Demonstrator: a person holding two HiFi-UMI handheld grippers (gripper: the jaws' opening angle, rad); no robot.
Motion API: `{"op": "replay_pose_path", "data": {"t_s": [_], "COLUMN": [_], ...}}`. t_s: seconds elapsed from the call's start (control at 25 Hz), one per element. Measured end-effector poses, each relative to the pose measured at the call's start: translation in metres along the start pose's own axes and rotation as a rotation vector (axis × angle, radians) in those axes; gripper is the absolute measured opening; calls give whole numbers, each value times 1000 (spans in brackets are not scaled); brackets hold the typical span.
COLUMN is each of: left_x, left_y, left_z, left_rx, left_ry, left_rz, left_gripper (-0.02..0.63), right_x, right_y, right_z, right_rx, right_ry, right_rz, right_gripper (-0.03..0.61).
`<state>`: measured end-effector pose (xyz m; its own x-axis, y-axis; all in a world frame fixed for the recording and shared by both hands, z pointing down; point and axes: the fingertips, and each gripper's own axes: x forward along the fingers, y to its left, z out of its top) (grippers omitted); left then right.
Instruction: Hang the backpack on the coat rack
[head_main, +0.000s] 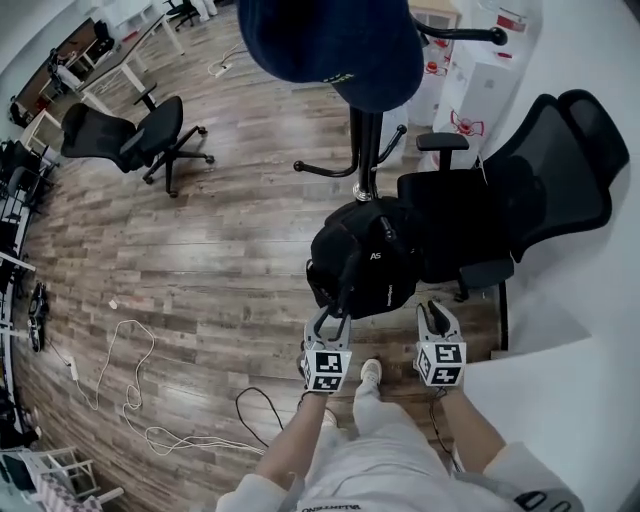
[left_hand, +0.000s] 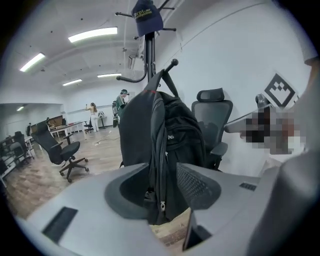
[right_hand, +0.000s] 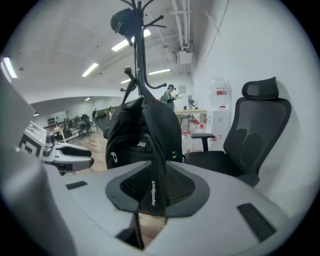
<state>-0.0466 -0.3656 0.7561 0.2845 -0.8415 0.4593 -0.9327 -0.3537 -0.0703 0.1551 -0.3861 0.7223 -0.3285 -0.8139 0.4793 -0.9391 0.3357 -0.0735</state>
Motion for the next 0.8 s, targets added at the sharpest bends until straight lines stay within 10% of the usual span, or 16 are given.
{"op": "replay_pose_path", "data": {"t_s": [0.4, 0.8], "left_x": [-127, -261], "left_y": [-21, -43], "left_z": [18, -16], "left_rx": [-17, -68], "left_ry": [-143, -170], "left_rz": [-2, -93], "left_gripper": [13, 8], "right_x": [-140, -260], "right_y": [54, 132], "right_z": [-24, -37], "right_rx": [5, 32], "right_ry": [-75, -175], "right_rz": [-56, -84], "right_gripper": [29, 21]}}
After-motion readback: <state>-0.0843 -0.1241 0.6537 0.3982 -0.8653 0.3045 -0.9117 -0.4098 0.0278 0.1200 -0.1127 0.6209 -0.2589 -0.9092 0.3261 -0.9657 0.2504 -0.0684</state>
